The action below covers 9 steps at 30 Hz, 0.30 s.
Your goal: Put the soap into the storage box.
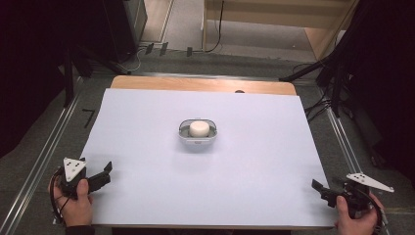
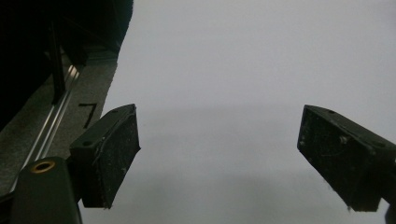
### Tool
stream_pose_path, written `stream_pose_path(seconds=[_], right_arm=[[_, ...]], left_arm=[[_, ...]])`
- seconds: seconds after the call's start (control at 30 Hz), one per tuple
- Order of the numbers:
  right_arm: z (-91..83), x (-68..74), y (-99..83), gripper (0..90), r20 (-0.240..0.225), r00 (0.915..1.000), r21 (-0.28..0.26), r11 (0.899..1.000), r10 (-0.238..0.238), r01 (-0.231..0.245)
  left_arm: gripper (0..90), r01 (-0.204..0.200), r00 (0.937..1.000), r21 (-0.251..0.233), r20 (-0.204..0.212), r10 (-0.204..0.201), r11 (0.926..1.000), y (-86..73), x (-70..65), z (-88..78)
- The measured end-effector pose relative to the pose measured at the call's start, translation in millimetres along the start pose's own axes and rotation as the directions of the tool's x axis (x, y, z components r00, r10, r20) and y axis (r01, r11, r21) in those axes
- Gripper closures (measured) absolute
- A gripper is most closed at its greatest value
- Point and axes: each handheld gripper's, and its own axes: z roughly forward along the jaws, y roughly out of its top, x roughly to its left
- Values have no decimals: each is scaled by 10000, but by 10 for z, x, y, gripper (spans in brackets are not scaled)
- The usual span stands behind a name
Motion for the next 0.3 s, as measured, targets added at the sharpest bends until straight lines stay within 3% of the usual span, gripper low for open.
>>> stream_pose_path(seconds=[0.13, 0.3], right_arm=[[74, 51, 7, 131, 162, 9993, 182, 9993, -326, 323], [36, 27, -14, 132, 87, 9999, -3, 10000, -67, 67]], left_arm=[[138, -1, 10000, 1, -14, 1, 10000, 0, -2, 0], [139, 35, 10000, 6, 10, -35, 10000, 0, 3, 0]])
